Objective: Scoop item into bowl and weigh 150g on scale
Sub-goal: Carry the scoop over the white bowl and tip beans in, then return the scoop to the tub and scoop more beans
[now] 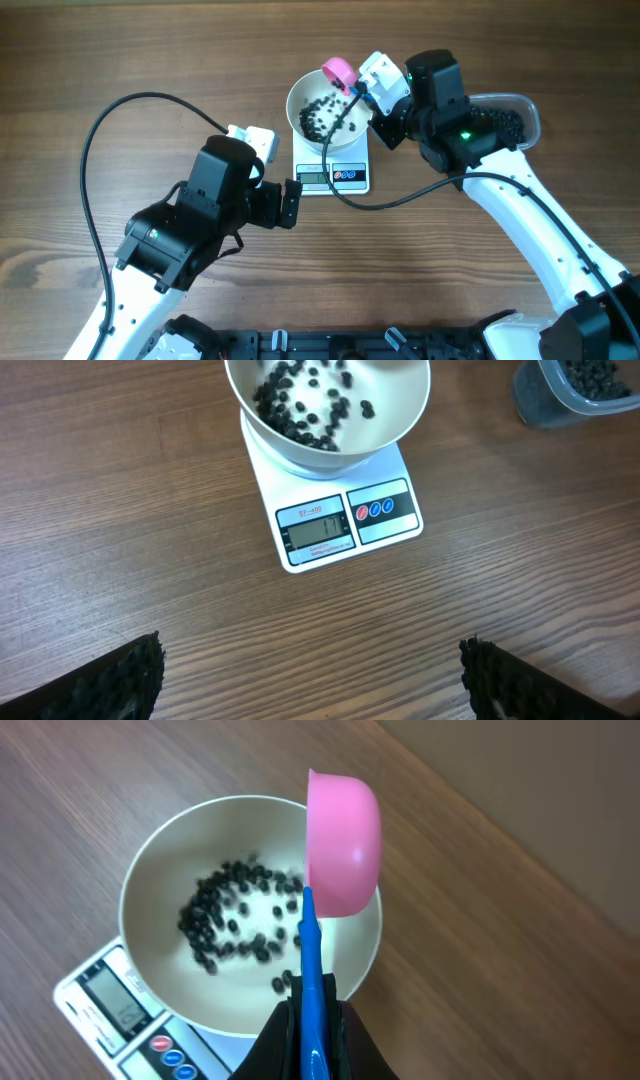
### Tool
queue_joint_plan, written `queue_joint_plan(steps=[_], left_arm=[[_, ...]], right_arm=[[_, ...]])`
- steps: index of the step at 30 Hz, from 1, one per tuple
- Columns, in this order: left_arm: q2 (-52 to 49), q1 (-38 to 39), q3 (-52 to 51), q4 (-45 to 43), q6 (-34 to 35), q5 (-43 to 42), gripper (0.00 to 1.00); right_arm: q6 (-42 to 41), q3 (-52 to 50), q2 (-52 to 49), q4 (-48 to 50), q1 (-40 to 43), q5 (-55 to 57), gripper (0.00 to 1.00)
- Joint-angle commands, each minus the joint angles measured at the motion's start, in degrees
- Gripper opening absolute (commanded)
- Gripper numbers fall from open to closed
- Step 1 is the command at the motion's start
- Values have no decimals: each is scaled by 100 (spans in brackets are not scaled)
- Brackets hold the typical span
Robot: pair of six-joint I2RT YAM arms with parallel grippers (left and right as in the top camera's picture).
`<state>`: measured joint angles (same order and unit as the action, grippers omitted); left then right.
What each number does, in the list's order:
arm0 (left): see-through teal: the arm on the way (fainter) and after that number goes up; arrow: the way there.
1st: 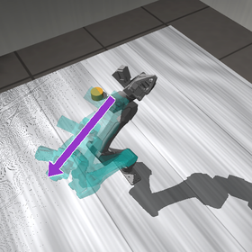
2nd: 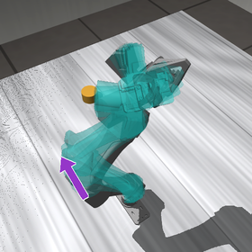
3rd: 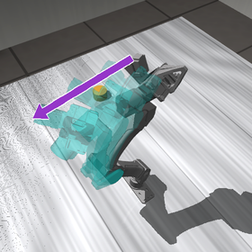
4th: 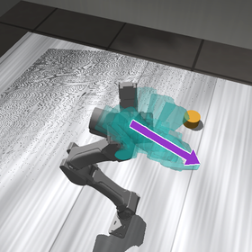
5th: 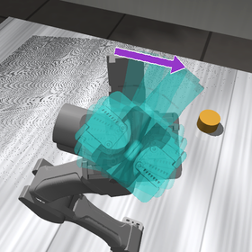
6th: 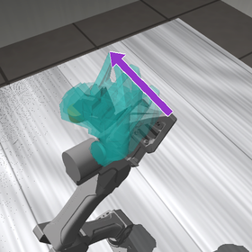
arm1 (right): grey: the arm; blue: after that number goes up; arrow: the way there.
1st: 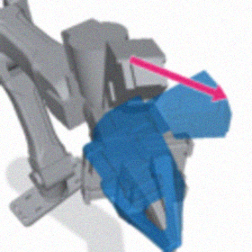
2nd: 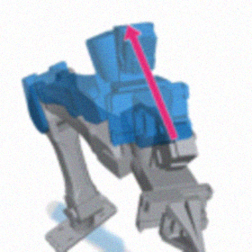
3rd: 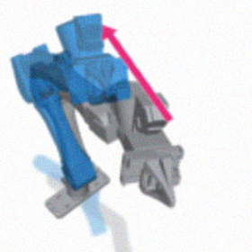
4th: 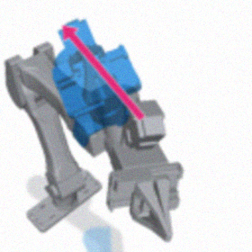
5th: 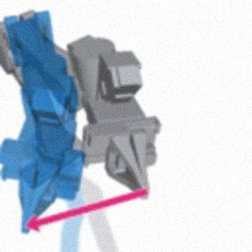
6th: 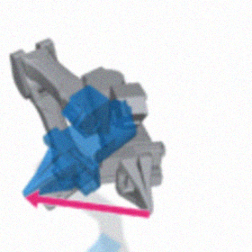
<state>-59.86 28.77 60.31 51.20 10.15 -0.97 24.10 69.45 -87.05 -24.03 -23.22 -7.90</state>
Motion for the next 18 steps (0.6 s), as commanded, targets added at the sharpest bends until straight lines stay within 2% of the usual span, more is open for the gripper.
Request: queue_joint_plan(steps=[1, 3, 5, 11, 15, 18], left_arm=[[15, 26, 0, -11, -90, -68, 100], [15, 26, 0, -11, -90, -68, 100], [15, 26, 0, -11, -90, -68, 100], [15, 26, 0, -11, -90, -68, 100], [15, 26, 0, -11, -90, -68, 100], [15, 26, 0, -11, -90, -68, 100]], right_arm=[[444, 81, 76, 22, -55, 103, 4], [822, 81, 74, -164, -352, 278, 4], [817, 81, 74, -35, -525, 966, 4], [-610, 83, 197, 57, -308, 387, 4], [-774, 83, 809, -173, 791, 179, 4], [-815, 81, 1093, -820, 2090, 184, 4]])
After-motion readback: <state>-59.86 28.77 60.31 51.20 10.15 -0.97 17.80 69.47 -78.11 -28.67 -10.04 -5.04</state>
